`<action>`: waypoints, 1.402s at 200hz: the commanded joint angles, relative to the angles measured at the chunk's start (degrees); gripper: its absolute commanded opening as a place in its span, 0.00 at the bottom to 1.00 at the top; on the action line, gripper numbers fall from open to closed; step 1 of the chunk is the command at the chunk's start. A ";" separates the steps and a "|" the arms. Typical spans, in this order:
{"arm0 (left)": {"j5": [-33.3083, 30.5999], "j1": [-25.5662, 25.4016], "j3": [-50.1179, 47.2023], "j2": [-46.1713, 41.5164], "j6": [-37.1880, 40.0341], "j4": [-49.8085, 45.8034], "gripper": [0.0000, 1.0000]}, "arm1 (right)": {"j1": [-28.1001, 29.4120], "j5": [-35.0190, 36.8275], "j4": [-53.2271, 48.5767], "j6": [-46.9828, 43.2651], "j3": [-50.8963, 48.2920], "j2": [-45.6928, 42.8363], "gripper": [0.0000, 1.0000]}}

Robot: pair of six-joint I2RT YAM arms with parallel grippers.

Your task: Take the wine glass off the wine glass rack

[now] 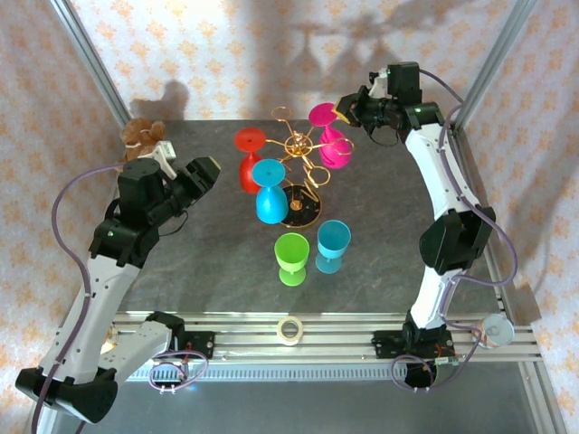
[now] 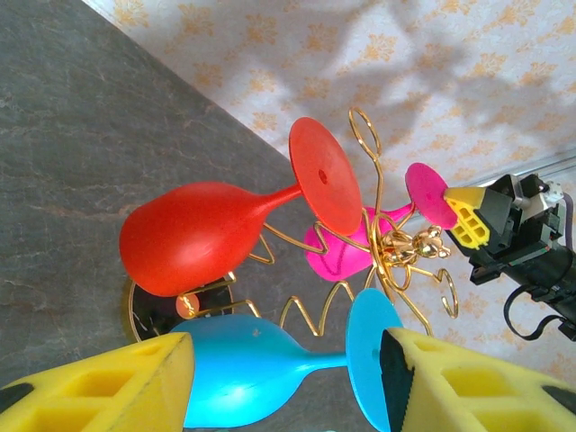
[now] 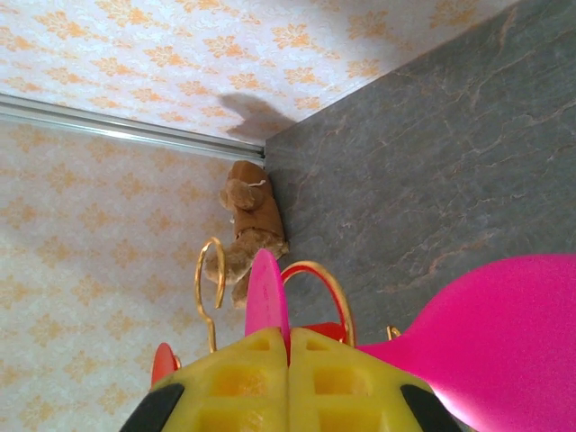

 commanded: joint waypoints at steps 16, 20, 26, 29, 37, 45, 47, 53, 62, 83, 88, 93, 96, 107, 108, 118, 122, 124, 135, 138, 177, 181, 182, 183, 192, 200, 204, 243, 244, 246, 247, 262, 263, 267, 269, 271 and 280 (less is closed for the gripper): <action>0.85 0.28 -1.17 -0.96 -0.27 2.63 0.57 | 0.26 -3.00 3.15 2.01 -1.37 -3.37 0.00; 0.87 0.26 -1.32 -0.96 -0.27 2.67 0.57 | 0.28 -3.25 3.31 2.10 -1.54 -3.31 0.00; 0.92 0.30 -1.37 -0.96 -0.31 2.84 0.57 | 0.24 -3.70 3.49 2.19 -1.72 -3.24 0.00; 0.93 0.32 -1.45 -1.00 -0.35 2.93 0.57 | 0.28 -3.94 3.55 2.24 -1.74 -3.16 0.00; 1.03 0.33 -1.55 -0.96 -0.43 3.16 0.57 | 0.26 -4.24 3.53 2.36 -1.90 -3.03 0.00; 1.13 0.29 -1.70 -0.97 -0.57 3.41 0.57 | 0.31 -4.48 3.70 2.44 -2.08 -2.98 0.00; 1.11 0.31 -1.72 -0.96 -0.61 3.45 0.57 | 0.38 -4.54 3.75 2.45 -2.16 -2.94 0.00; 1.11 0.26 -1.73 -0.97 -0.62 3.50 0.57 | 0.46 -4.73 3.99 2.53 -2.27 -3.02 0.00; 1.20 0.27 -1.73 -0.97 -0.57 3.47 0.57 | 0.59 -4.97 4.13 2.70 -2.40 -2.94 0.00; 1.13 0.34 -1.82 -1.13 -0.44 3.37 0.57 | 0.88 -5.56 4.16 2.63 -2.62 -2.93 0.00; 1.03 0.26 -1.81 -1.14 -0.44 3.34 0.57 | 0.86 -5.68 4.11 2.56 -2.62 -2.92 0.00; 1.03 0.32 -1.77 -1.22 -0.44 3.38 0.57 | 0.97 -5.70 4.09 2.55 -2.58 -2.96 0.00; 0.98 0.27 -1.77 -1.22 -0.44 3.38 0.57 | 0.99 -5.70 4.08 2.55 -2.64 -3.01 0.00; 0.93 0.34 -1.82 -1.22 -0.44 3.38 0.57 | 1.06 -5.87 3.98 2.46 -2.71 -3.12 0.00; 0.93 0.34 -1.82 -1.22 -0.44 3.38 0.57 | 1.07 -5.87 3.93 2.46 -2.76 -3.16 0.00; 0.98 0.29 -1.89 -1.23 -0.44 3.47 0.57 | 1.10 -5.96 3.73 2.36 -2.73 -3.36 0.00; 0.94 0.29 -1.90 -1.22 -0.44 3.47 0.57 | 1.11 -5.95 3.67 2.37 -2.86 -3.48 0.00; 0.93 0.31 -1.88 -1.22 -0.44 3.42 0.57 | 1.11 -5.92 3.77 2.37 -2.88 -3.51 0.00; 0.98 0.31 -1.86 -1.22 -0.53 3.56 0.57 | 1.25 -5.94 3.68 2.28 -3.18 -3.84 0.00; 0.94 0.32 -1.90 -1.22 -0.57 3.62 0.57 | 1.19 -5.96 3.63 2.28 -3.30 -3.89 0.00; 1.08 0.38 -1.91 -1.31 -0.70 3.56 0.57 | 1.28 -5.44 2.93 1.46 -5.09 -5.77 0.00; 1.03 0.34 -1.83 -1.39 -0.62 3.56 0.57 | 1.27 -5.24 2.88 1.38 -5.36 -6.06 0.00; 1.03 0.34 -1.87 -1.40 -0.62 3.51 0.57 | 1.26 -5.21 2.85 1.35 -5.44 -6.16 0.00; 1.02 0.39 -1.89 -1.40 -0.62 3.49 0.57 | 1.30 -5.15 2.84 1.29 -5.53 -6.26 0.00; 0.96 0.39 -1.84 -1.55 -0.61 3.34 0.57 | 1.29 -4.54 2.55 0.93 -6.02 -6.89 0.00; 0.98 0.39 -1.82 -1.66 -0.53 3.22 0.57 | 1.29 -3.94 2.25 0.64 -6.61 -7.46 0.00; 0.87 0.40 -1.79 -1.73 -0.53 3.19 0.57 | 1.32 -3.79 2.14 0.54 -6.91 -7.76 0.00; 0.91 0.35 -1.73 -2.36 -0.44 2.59 0.57 | 1.04 -0.46 0.94 -0.52 -8.94 -10.98 0.00; 0.88 0.35 -1.73 -2.36 -0.44 2.55 0.57 | 1.02 -0.35 0.88 -0.53 -8.95 -11.04 0.00; 0.85 0.34 -1.69 -2.37 -0.44 2.51 0.57 | 1.02 -0.06 0.72 -0.55 -8.95 -11.18 0.00; 0.85 0.34 -1.75 -2.37 -0.44 2.51 0.57 | 1.00 0.07 0.68 -0.54 -9.00 -11.28 0.00; 0.85 0.39 -1.74 -2.63 -0.44 2.33 0.57 | 0.11 0.10 1.38 1.08 -10.25 -12.47 0.00; 0.85 0.37 -1.73 -2.63 -0.44 2.33 0.57 | -0.02 0.01 1.49 1.24 -10.39 -12.58 0.00; 0.85 0.36 -1.69 -2.71 -0.42 2.28 0.57 | -0.29 -0.19 1.78 1.65 -10.81 -12.87 0.00; 0.85 0.35 -1.70 -2.76 -0.44 2.25 0.57 | -0.49 -0.24 1.95 1.84 -11.09 -13.04 0.00; 0.85 0.34 -1.72 -2.79 -0.37 2.24 0.57 | -0.61 -0.27 2.08 1.95 -11.31 -13.22 0.00; 0.89 0.34 -1.62 -2.98 -0.40 1.94 0.57 | -1.14 0.21 2.05 1.85 -12.09 -13.92 0.00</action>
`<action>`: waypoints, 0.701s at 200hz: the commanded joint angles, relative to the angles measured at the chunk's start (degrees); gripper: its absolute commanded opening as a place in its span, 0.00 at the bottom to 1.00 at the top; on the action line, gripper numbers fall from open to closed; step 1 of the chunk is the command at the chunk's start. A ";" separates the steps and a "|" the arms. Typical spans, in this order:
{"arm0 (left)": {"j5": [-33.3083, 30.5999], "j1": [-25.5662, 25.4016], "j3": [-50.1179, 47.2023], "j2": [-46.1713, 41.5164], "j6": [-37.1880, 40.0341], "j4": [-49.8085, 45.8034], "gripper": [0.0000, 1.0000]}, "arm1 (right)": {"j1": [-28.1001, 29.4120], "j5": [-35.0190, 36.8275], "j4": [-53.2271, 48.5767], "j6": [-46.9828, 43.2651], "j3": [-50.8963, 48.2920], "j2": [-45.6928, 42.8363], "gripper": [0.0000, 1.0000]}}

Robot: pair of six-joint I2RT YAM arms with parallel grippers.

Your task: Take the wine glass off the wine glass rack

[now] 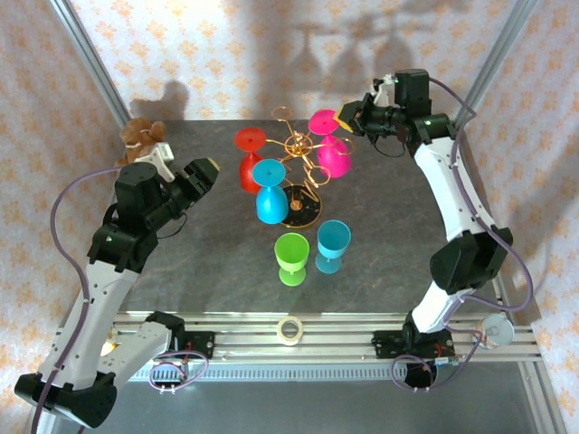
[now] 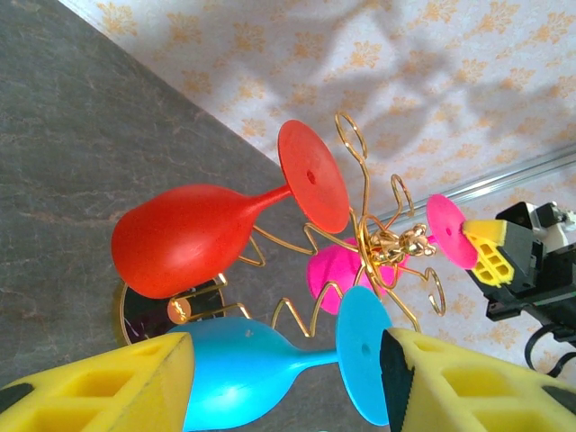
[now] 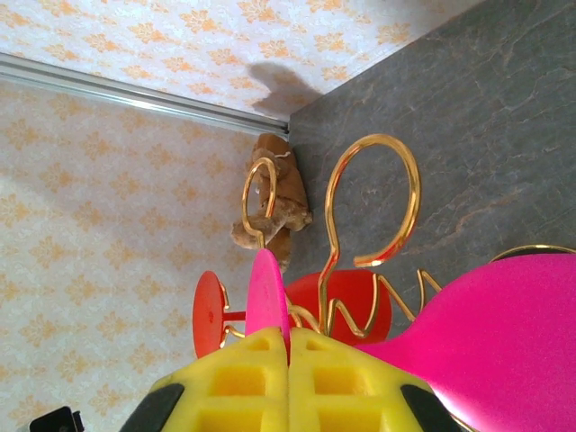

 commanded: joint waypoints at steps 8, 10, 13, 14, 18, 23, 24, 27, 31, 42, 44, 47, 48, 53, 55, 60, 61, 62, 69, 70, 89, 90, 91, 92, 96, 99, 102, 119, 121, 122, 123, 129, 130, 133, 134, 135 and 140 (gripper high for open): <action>0.56 0.34 -0.03 -1.33 -0.12 0.04 0.57 | -2.22 1.98 0.66 0.47 -2.53 -3.87 0.00; 0.50 0.39 0.00 -1.36 -0.11 -0.05 0.57 | -2.40 2.00 0.53 0.51 -2.69 -3.97 0.00; 0.48 0.35 -0.01 -1.44 -0.11 -0.14 0.57 | -2.64 1.94 0.50 0.55 -2.89 -4.14 0.00; 0.47 0.35 -0.02 -1.45 -0.11 -0.17 0.57 | -2.77 1.96 0.54 0.55 -2.95 -4.20 0.00; 0.50 0.35 -0.01 -1.54 -0.11 -0.32 0.57 | -3.08 1.90 0.49 0.55 -3.23 -4.41 0.00; 0.54 0.37 0.02 -1.63 -0.11 -0.45 0.57 | -3.51 1.87 0.37 0.55 -3.56 -4.80 0.00; 0.59 0.36 0.04 -1.67 -0.11 -0.50 0.57 | -3.60 1.88 0.39 0.51 -3.68 -4.84 0.00; 0.62 0.39 -0.02 -1.71 -0.09 -0.60 0.57 | -3.86 1.95 0.26 0.47 -3.83 -5.06 0.00; 0.63 0.35 0.00 -1.80 0.00 -0.75 0.57 | -4.17 2.18 0.05 0.27 -4.01 -5.30 0.00; 0.58 0.35 0.10 -2.14 -0.02 -1.27 0.57 | -4.93 3.12 -0.86 -0.58 -4.30 -6.09 0.00; 0.57 0.39 0.07 -2.22 0.09 -1.36 0.57 | -5.05 3.36 -1.08 -0.81 -4.32 -6.28 0.00; 0.54 0.35 0.11 -2.29 0.07 -1.54 0.57 | -5.17 3.72 -1.52 -1.23 -4.20 -6.43 0.00; 0.51 0.39 0.13 -2.31 0.11 -1.61 0.57 | -5.22 3.86 -1.66 -1.39 -4.18 -6.44 0.00; 0.39 0.37 0.27 -2.48 0.28 -2.10 0.57 | -5.42 4.50 -2.51 -2.13 -3.94 -6.75 0.00; 0.32 0.37 0.31 -2.50 0.31 -2.38 0.57 | -5.50 4.66 -2.86 -2.45 -3.86 -6.89 0.00; 0.14 0.36 0.65 -2.59 0.62 -3.29 0.56 | -5.79 4.78 -3.53 -3.10 -3.65 -7.13 0.00; 0.09 0.39 0.71 -2.59 0.69 -3.50 0.56 | -5.84 4.74 -3.59 -3.21 -3.59 -7.19 0.00; 0.06 0.37 0.78 -2.59 0.77 -3.74 0.56 | -5.90 4.68 -3.75 -3.31 -3.56 -7.22 0.00; -0.50 0.34 1.51 -2.56 1.35 -5.55 0.56 | -6.39 4.69 -4.56 -3.84 -3.35 -7.63 0.00; -0.54 0.39 1.62 -2.53 1.50 -5.81 0.56 | -6.45 4.70 -4.63 -3.93 -3.31 -7.70 0.00; -1.50 0.35 3.49 -2.59 3.21 -10.40 0.56 | -7.66 5.25 -6.00 -4.96 -3.40 -9.61 0.00; -1.57 0.35 3.58 -2.64 3.30 -10.61 0.56 | -7.79 5.29 -6.10 -5.06 -3.42 -9.71 0.00; -1.60 0.39 3.62 -2.66 3.40 -10.81 0.56 | -7.80 5.35 -6.15 -5.11 -3.44 -9.84 0.00; -1.66 0.37 3.73 -2.67 3.44 -11.04 0.56 | -7.85 5.42 -6.21 -5.18 -3.44 -9.91 0.00; -1.80 0.39 4.06 -2.76 3.78 -11.87 0.56 | -7.98 5.80 -6.56 -5.47 -3.49 -10.34 0.00; -1.93 0.35 4.31 -2.88 4.10 -12.48 0.56 | -8.06 6.29 -6.82 -5.80 -3.46 -10.75 0.00; -2.09 0.35 4.58 -2.98 4.44 -13.15 0.56 | -8.08 6.82 -7.15 -6.09 -3.38 -11.07 0.00; -4.09 0.35 5.67 -3.80 6.52 -16.91 0.56 | -8.15 9.36 -10.56 -8.05 -1.92 -12.79 0.00; -4.51 0.39 5.86 -3.93 6.67 -17.38 0.56 | -8.10 9.50 -10.91 -8.41 -1.75 -13.01 0.00; -4.70 0.41 5.86 -4.01 6.70 -17.62 0.56 | -8.09 9.52 -11.10 -8.54 -1.63 -13.07 0.00; -4.88 0.38 5.95 -4.01 6.77 -17.83 0.56 | -8.09 9.57 -11.28 -8.65 -1.57 -13.20 0.00; -5.62 0.35 6.25 -4.09 7.19 -19.02 0.56 | -8.09 9.99 -12.43 -9.56 -1.23 -13.98 0.00; -5.74 0.34 6.28 -4.09 7.28 -19.18 0.56 | -8.09 10.12 -12.61 -9.69 -1.20 -14.13 0.00; -5.96 0.35 6.44 -4.12 7.46 -19.70 0.56 | -8.14 10.42 -13.11 -10.01 -1.07 -14.55 0.00; -6.00 0.35 6.50 -4.06 7.54 -19.88 0.56 | -8.11 10.55 -13.26 -10.09 -1.03 -14.72 0.00; -6.06 0.35 6.58 -4.03 7.63 -20.06 0.56 | -8.10 10.66 -13.42 -10.22 -1.01 -14.90 0.00; -6.15 0.37 7.00 -3.93 7.91 -20.81 0.56 | -8.12 10.96 -14.00 -10.84 -1.11 -15.78 0.00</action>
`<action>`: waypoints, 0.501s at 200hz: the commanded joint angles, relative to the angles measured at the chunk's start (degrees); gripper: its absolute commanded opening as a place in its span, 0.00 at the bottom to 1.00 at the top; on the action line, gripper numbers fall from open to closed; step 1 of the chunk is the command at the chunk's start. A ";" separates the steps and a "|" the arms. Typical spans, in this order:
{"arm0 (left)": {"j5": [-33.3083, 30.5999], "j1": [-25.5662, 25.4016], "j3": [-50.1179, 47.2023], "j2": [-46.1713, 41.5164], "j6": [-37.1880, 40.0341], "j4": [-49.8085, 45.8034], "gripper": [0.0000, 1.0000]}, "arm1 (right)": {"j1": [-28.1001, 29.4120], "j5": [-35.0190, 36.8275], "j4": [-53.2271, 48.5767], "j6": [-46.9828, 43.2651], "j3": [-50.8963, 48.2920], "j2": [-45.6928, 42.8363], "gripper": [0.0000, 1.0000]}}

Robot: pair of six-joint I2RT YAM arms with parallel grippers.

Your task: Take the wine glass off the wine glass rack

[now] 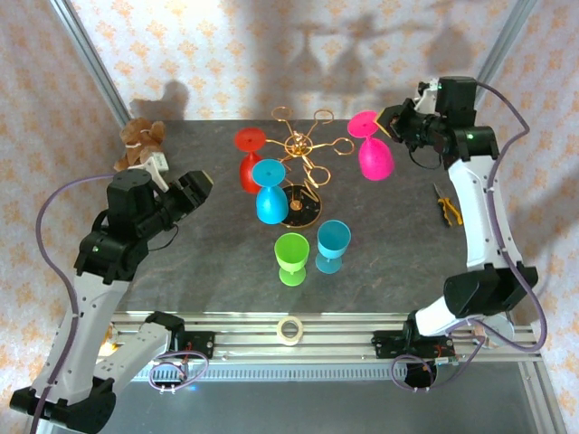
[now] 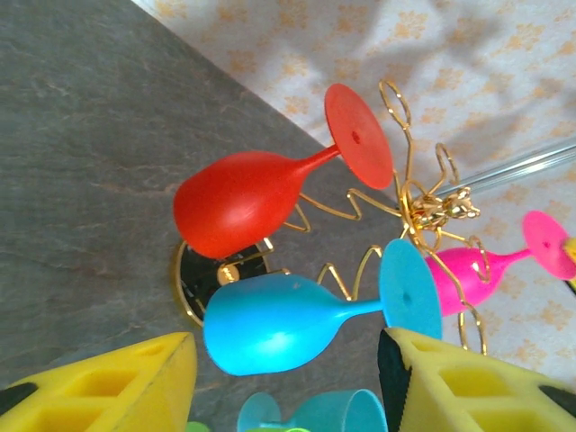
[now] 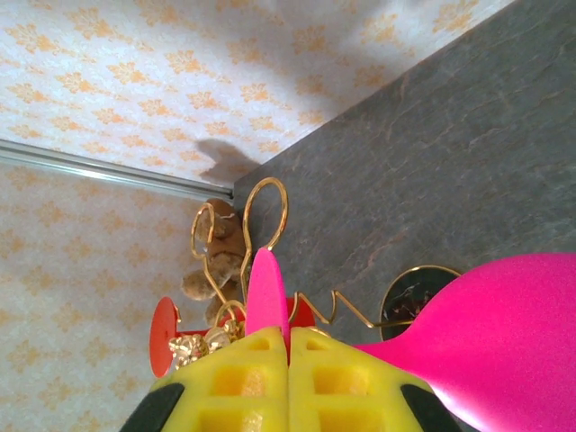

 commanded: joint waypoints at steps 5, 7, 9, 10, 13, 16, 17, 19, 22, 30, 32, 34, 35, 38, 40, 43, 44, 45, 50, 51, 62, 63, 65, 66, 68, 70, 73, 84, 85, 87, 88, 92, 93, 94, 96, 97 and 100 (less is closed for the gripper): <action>-3.70 0.35 3.06 -0.89 3.93 -7.65 0.56 | -0.15 3.54 -5.48 -5.25 2.37 -5.34 0.00; -3.65 0.39 3.17 -0.84 3.98 -7.92 0.56 | -0.08 3.62 -5.73 -5.41 2.29 -5.69 0.00; -3.65 0.35 3.26 -0.80 3.99 -8.26 0.56 | -0.07 3.66 -5.99 -5.64 2.34 -6.04 0.00; -3.68 0.35 3.32 -0.75 4.00 -8.41 0.56 | -0.06 3.67 -6.14 -5.72 2.35 -6.17 0.00; -3.74 0.34 3.48 -0.66 4.00 -8.88 0.56 | -0.13 3.75 -6.52 -5.88 2.42 -6.60 0.00; -3.84 0.34 3.56 -0.62 4.00 -9.44 0.56 | -0.12 3.71 -7.01 -6.00 2.43 -7.10 0.00; -3.91 0.34 3.64 -0.62 3.95 -9.58 0.56 | -0.14 3.69 -7.09 -6.04 2.53 -7.18 0.00; -3.92 0.34 3.67 -0.61 3.92 -9.94 0.56 | -0.08 3.61 -7.50 -6.06 2.62 -7.49 0.00; -4.04 0.34 3.69 -0.58 3.83 -10.49 0.56 | -0.09 3.50 -8.16 -6.25 2.88 -7.87 0.00; -4.28 0.35 3.67 -0.76 3.58 -11.72 0.56 | -0.13 2.40 -10.09 -6.79 3.83 -8.68 0.00; -4.32 0.41 3.54 -0.85 3.56 -12.04 0.56 | -0.08 2.08 -10.53 -6.85 4.02 -8.89 0.00; -4.37 0.36 3.46 -0.98 3.56 -12.32 0.56 | -0.06 1.69 -10.93 -6.90 4.20 -9.21 0.00; -4.39 0.35 3.47 -1.06 3.56 -12.42 0.56 | -0.11 1.54 -11.11 -6.93 4.29 -9.38 0.00; -4.53 0.36 3.20 -1.36 3.48 -12.68 0.56 | -0.09 1.19 -11.66 -7.09 4.51 -9.82 0.00; -4.64 0.35 3.07 -1.55 3.47 -12.92 0.56 | -0.07 1.01 -11.94 -7.12 4.48 -10.08 0.00; -4.86 0.34 2.77 -1.87 3.40 -13.22 0.56 | 0.00 0.95 -12.44 -7.27 4.61 -10.73 0.00; -4.95 0.34 2.68 -1.95 3.39 -13.31 0.56 | 0.02 0.95 -12.53 -7.33 4.63 -10.93 0.00; -4.99 0.34 2.59 -2.03 3.39 -13.40 0.56 | 0.07 0.95 -12.70 -7.40 4.63 -11.12 0.00; -5.39 0.41 2.14 -2.67 3.25 -13.86 0.57 | 0.30 1.05 -13.57 -7.83 4.61 -12.01 0.00; -5.47 0.38 2.01 -2.83 3.23 -13.94 0.57 | 0.38 1.09 -13.75 -7.96 4.63 -12.27 0.00; -6.03 0.34 0.92 -4.33 3.12 -14.78 0.57 | 1.26 0.97 -16.05 -9.35 4.75 -14.26 0.00; -6.06 0.34 0.83 -4.45 3.12 -14.84 0.57 | 1.39 0.96 -16.27 -9.47 4.74 -14.41 0.00; -6.08 0.34 0.65 -4.69 3.10 -14.95 0.57 | 1.66 0.86 -16.71 -9.62 4.78 -14.70 0.00; -6.13 0.34 0.61 -4.76 3.11 -15.06 0.57 | 1.81 0.86 -16.95 -9.74 4.89 -14.85 0.00; -6.21 0.34 0.47 -4.99 3.12 -15.18 0.58 | 2.08 0.75 -17.41 -9.93 4.92 -15.07 0.00; -6.20 0.41 0.37 -5.24 3.05 -15.34 0.58 | 2.36 0.66 -17.90 -10.09 5.09 -15.33 0.00; -6.32 0.35 0.16 -5.53 3.03 -15.65 0.58 | 2.94 0.44 -18.64 -10.43 5.23 -15.61 0.00; -6.47 0.38 -0.33 -6.46 2.87 -16.80 0.58 | 5.48 0.21 -21.26 -11.20 5.96 -16.36 0.00; -6.54 0.36 -0.32 -6.52 2.86 -16.91 0.58 | 5.79 0.27 -21.46 -11.18 6.01 -16.47 0.00; -6.55 0.39 -0.38 -6.70 2.86 -17.18 0.58 | 6.24 0.27 -21.84 -11.28 6.04 -16.56 0.00; -6.54 0.37 -0.39 -6.73 2.81 -17.31 0.58 | 6.52 0.35 -22.01 -11.31 6.09 -16.66 0.00; -6.49 0.39 -0.55 -6.97 2.77 -17.63 0.58 | 7.58 0.29 -22.51 -11.30 6.12 -16.93 0.00; -6.47 0.37 -0.56 -7.04 2.77 -17.76 0.58 | 7.89 0.27 -22.66 -11.37 6.09 -17.02 0.00; -6.45 0.35 -0.57 -7.08 2.72 -17.87 0.58 | 8.18 0.26 -22.78 -11.35 6.11 -17.11 0.00; -6.38 0.35 -0.64 -7.20 2.69 -18.06 0.58 | 8.66 0.25 -22.93 -11.35 6.02 -17.29 0.00; -6.32 0.34 -0.70 -7.24 2.68 -18.15 0.58 | 8.91 0.20 -23.00 -11.35 6.03 -17.38 0.00; -6.27 0.37 -0.83 -7.43 2.60 -18.41 0.58 | 9.85 0.16 -23.21 -11.33 5.92 -17.56 0.00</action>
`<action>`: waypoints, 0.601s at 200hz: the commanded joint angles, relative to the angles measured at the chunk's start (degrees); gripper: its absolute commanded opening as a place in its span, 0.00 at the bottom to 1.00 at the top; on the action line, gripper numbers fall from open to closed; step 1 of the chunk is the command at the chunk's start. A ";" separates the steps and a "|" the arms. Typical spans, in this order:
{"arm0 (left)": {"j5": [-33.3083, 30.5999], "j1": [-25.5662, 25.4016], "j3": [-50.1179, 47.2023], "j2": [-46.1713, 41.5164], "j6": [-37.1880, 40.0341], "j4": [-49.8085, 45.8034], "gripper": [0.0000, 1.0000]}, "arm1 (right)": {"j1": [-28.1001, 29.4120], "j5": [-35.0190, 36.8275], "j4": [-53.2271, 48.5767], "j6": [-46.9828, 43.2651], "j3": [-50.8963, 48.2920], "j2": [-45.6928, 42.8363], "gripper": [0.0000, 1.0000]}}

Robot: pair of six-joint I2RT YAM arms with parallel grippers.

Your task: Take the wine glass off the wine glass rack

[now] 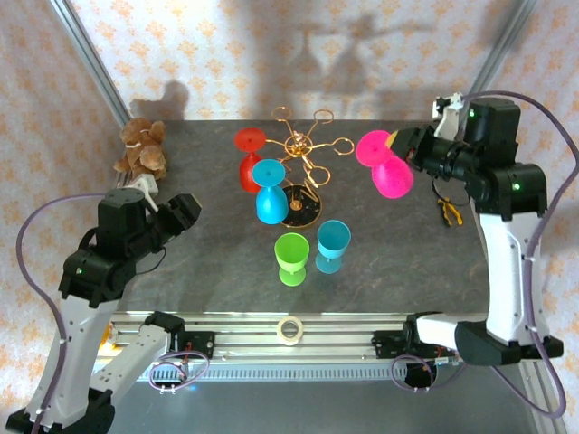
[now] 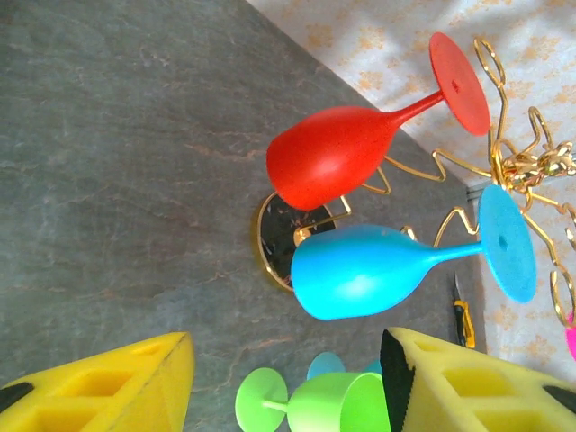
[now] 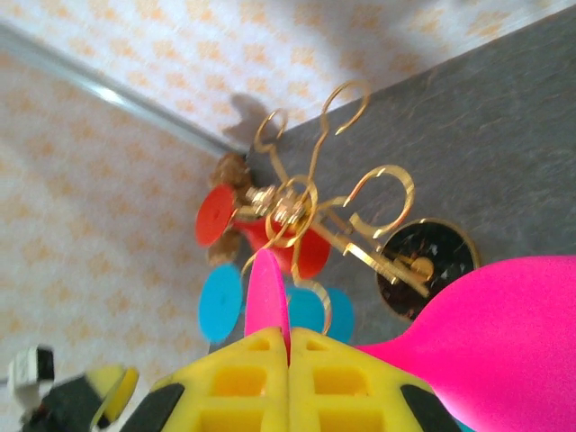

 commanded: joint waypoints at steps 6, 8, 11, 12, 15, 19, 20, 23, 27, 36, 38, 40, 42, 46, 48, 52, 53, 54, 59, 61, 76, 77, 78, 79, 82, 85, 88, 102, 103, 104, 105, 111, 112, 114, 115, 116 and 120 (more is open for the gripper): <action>-1.91 0.42 -1.23 -1.97 0.51 -5.21 0.58 | 6.60 -0.81 -6.36 -2.60 1.49 -2.10 0.00; -1.87 0.41 -1.30 -2.07 0.45 -5.37 0.58 | 7.41 -0.55 -6.50 -2.65 1.49 -2.15 0.00; -1.91 0.39 -1.52 -2.22 0.37 -5.59 0.58 | 8.53 -0.12 -6.68 -2.72 1.52 -2.10 0.00; -1.91 0.41 -1.59 -2.27 0.34 -5.70 0.58 | 8.88 0.09 -6.76 -2.78 1.52 -2.09 0.00; -1.91 0.35 -1.76 -2.44 0.28 -6.05 0.58 | 9.92 0.64 -6.98 -2.96 1.51 -2.10 0.00; -1.91 0.34 -2.03 -2.61 0.17 -6.39 0.58 | 11.09 1.27 -7.28 -3.18 1.62 -3.25 0.00; -1.91 0.34 -2.10 -2.68 0.15 -6.45 0.58 | 11.48 1.40 -7.37 -3.23 1.66 -3.50 0.00; -1.87 0.34 -2.36 -2.79 0.02 -6.69 0.58 | 12.45 1.77 -7.62 -3.30 1.81 -3.90 0.00; -1.76 0.43 -2.60 -3.03 -0.10 -6.92 0.58 | 13.47 2.14 -7.71 -3.35 1.81 -4.20 0.00; -1.50 0.34 -3.38 -3.51 -0.44 -7.36 0.57 | 15.33 2.70 -7.76 -2.92 1.77 -4.85 0.00; -1.44 0.34 -3.56 -3.65 -0.51 -7.49 0.57 | 15.73 2.85 -7.79 -2.84 1.76 -4.95 0.00; -1.40 0.41 -3.75 -3.74 -0.62 -7.59 0.57 | 16.13 2.96 -7.80 -2.75 1.78 -5.08 0.00; -1.32 0.36 -3.89 -3.84 -0.71 -7.77 0.57 | 16.52 3.00 -7.80 -2.67 1.74 -5.20 0.00; -1.26 0.35 -4.21 -4.02 -0.86 -8.02 0.57 | 17.32 3.09 -7.66 -2.40 1.50 -5.44 0.00; -1.22 0.34 -4.33 -4.12 -0.90 -8.12 0.57 | 17.85 3.04 -7.53 -2.36 1.36 -5.60 0.00; -1.01 0.39 -4.70 -4.35 -1.00 -8.38 0.57 | 18.95 2.75 -7.23 -2.25 1.07 -5.70 0.00; -0.98 0.37 -4.71 -4.39 -1.00 -8.46 0.57 | 19.19 2.67 -7.12 -2.24 0.99 -5.78 0.00; -0.96 0.36 -4.76 -4.45 -1.04 -8.54 0.57 | 19.49 2.58 -7.07 -2.23 0.91 -5.77 0.00; -0.74 0.41 -5.15 -4.70 -1.15 -8.85 0.57 | 21.03 2.58 -6.88 -2.20 0.58 -5.84 0.00; -0.70 0.36 -5.23 -4.80 -1.22 -9.03 0.57 | 21.66 2.69 -6.85 -2.20 0.54 -5.85 0.00; -0.51 0.41 -5.84 -5.66 -1.65 -9.99 0.57 | 26.68 4.87 -6.60 -2.21 0.44 -5.41 0.00; -0.51 0.38 -5.86 -5.70 -1.68 -10.01 0.57 | 27.01 5.17 -6.63 -2.17 0.50 -5.37 0.00; -0.46 0.36 -5.91 -5.77 -1.73 -10.06 0.57 | 27.35 5.37 -6.65 -2.20 0.53 -5.35 0.00; -0.49 0.35 -5.93 -5.80 -1.76 -10.09 0.57 | 27.66 5.56 -6.65 -2.17 0.50 -5.34 0.00; -0.50 0.39 -5.95 -6.01 -1.91 -10.19 0.57 | 28.69 6.17 -6.60 -2.22 0.67 -5.25 0.00; -0.43 0.39 -5.98 -6.19 -2.08 -10.30 0.57 | 29.53 6.67 -6.58 -2.22 0.70 -5.16 0.00; -0.42 0.35 -6.04 -6.34 -2.28 -10.29 0.57 | 30.34 6.93 -6.43 -2.15 0.81 -4.97 0.00; 0.16 0.36 -6.10 -7.09 -3.13 -10.46 0.57 | 33.81 7.59 -6.31 -2.30 1.64 -4.16 0.00; 0.22 0.35 -6.16 -7.12 -3.17 -10.55 0.57 | 34.09 7.68 -6.27 -2.31 1.67 -4.13 0.00; 0.30 0.35 -6.15 -7.18 -3.23 -10.60 0.57 | 34.36 7.81 -6.25 -2.27 1.73 -4.07 0.00; 0.38 0.39 -6.14 -7.21 -3.26 -10.62 0.57 | 34.63 7.92 -6.19 -2.25 1.76 -4.04 0.00; 0.69 0.40 -6.17 -7.36 -3.45 -10.89 0.57 | 36.26 8.82 -5.96 -2.23 1.95 -3.63 0.00; 0.71 0.41 -6.15 -7.43 -3.50 -10.94 0.57 | 36.55 9.11 -5.96 -2.23 2.04 -3.63 0.00; 0.79 0.36 -6.27 -7.42 -3.58 -11.09 0.57 | 37.09 9.44 -5.96 -2.29 2.18 -3.48 0.00; 0.80 0.35 -6.29 -7.50 -3.61 -11.22 0.57 | 37.36 9.61 -5.96 -2.30 2.20 -3.39 0.00; 0.80 0.35 -6.30 -7.50 -3.62 -11.28 0.57 | 37.67 9.75 -6.00 -2.35 2.30 -3.31 0.00; 0.81 0.35 -6.30 -7.58 -3.79 -11.65 0.57 | 38.92 10.52 -6.05 -2.42 2.58 -2.89 0.00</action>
